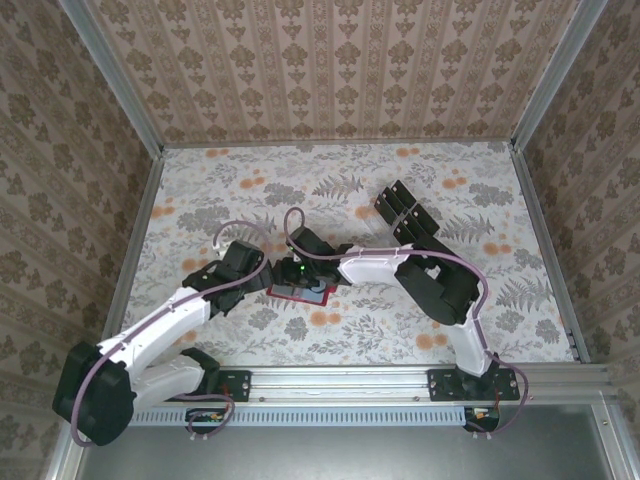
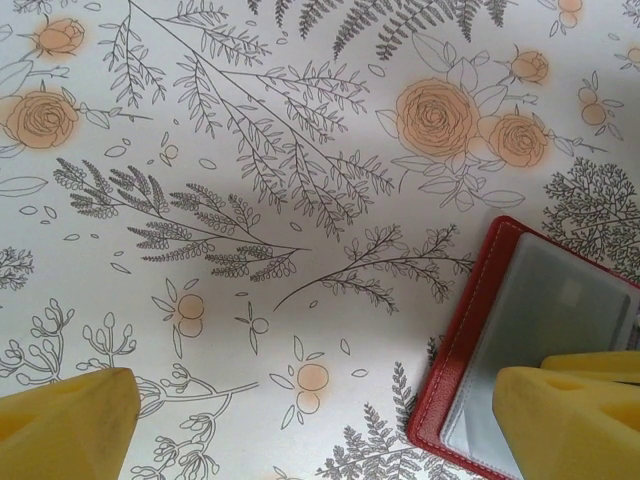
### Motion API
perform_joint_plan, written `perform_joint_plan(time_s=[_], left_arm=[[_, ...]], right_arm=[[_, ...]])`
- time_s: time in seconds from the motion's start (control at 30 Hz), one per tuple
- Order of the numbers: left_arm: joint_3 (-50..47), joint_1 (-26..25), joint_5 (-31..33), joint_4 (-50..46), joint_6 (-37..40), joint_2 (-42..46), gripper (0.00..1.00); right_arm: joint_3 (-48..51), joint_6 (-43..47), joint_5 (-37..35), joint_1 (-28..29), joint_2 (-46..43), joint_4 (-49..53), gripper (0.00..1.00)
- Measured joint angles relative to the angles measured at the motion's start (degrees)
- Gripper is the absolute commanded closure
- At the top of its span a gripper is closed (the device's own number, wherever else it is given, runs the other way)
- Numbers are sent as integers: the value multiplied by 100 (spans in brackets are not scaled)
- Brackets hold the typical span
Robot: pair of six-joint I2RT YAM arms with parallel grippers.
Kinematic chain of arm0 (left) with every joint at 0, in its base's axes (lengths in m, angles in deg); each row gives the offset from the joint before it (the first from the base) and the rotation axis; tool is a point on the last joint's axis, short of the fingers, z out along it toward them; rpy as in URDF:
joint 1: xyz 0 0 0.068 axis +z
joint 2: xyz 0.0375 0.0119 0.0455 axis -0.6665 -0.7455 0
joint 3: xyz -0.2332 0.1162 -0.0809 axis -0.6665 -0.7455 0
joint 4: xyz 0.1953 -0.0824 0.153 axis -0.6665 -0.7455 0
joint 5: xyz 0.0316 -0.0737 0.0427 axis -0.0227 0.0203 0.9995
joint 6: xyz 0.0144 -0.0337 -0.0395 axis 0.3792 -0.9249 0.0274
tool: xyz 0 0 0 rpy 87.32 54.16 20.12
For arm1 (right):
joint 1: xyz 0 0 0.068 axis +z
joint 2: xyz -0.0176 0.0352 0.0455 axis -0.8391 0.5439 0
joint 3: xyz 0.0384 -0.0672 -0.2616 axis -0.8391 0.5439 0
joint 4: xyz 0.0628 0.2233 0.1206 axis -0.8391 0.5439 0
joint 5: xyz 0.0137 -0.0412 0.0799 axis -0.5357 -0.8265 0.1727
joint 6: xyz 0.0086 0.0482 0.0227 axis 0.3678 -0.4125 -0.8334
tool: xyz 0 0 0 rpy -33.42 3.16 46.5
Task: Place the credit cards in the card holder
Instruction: Flip over the card slot in the card holder.
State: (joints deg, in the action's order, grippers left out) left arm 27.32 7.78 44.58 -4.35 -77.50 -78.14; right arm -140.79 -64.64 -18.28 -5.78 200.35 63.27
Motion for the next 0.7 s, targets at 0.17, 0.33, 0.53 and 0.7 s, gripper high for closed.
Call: perform_joint_plan(time_s=[0.17,0.33,0.53,0.7], left_arm=[[-9,2,-46,2,4,-177,0],[-9,4,-105,11,24,-396,0],[7,4,-155,90,26,-623,0],[74,0,-177,85,66,-739,0]], right_arm=[[293,105,-9,0,-267,-79,50],[772,173,-50,0,-922,-57,49],[1003,236,-50,15,-1056,-155,50],[1252,258,-63,15,-1032,-151,52]])
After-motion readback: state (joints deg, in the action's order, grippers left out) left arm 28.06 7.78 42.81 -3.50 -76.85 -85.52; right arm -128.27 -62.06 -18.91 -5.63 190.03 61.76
